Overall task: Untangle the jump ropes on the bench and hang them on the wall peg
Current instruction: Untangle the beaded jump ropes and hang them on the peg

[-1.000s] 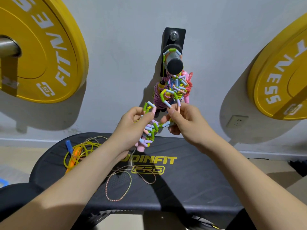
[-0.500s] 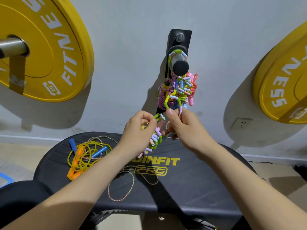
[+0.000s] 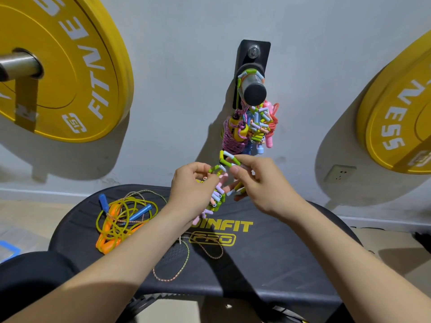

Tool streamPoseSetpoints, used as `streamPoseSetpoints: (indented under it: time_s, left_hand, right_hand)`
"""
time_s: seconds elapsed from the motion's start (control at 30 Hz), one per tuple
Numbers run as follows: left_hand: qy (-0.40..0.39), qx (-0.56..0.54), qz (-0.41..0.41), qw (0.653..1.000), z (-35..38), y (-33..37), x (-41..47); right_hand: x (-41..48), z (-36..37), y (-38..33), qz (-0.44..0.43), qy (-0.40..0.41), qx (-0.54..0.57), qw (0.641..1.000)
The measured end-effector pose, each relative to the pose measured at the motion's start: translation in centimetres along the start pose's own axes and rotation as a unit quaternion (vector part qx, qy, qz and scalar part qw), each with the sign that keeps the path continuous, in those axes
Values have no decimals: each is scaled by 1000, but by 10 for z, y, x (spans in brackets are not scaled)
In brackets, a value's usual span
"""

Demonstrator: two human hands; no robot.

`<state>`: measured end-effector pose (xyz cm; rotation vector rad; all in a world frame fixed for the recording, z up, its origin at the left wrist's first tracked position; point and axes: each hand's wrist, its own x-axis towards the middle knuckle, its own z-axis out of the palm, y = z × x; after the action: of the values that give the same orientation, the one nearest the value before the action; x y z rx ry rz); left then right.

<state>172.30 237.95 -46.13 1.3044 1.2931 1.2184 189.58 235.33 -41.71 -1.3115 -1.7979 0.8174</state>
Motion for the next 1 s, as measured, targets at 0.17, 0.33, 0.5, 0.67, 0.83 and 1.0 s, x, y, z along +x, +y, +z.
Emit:
streamPoseSetpoints:
  time_s: [0.17, 0.33, 0.5, 0.67, 0.83, 1.0]
  left_hand:
    - [-11, -41, -41, 998, -2, 7, 2]
    - [-22, -42, -13, 999, -5, 12, 0]
    - [-14, 21, 52, 998, -10, 14, -1]
    - [-23, 159, 139, 977, -13, 18, -6]
    - [-62, 242, 160, 955, -19, 19, -4]
    - [-66, 146, 130, 978, -27, 11, -2]
  right_hand:
    - [-3, 8, -3, -3, 9, -22, 1000]
    - [0, 12, -6, -21, 19, -207, 978]
    - [1, 19, -9, 8, 31, -247, 969]
    - [5, 20, -6, 28, 34, -289, 956]
    - [2, 18, -10, 32, 29, -409, 912]
    - [2, 24, -10, 7, 35, -488, 872]
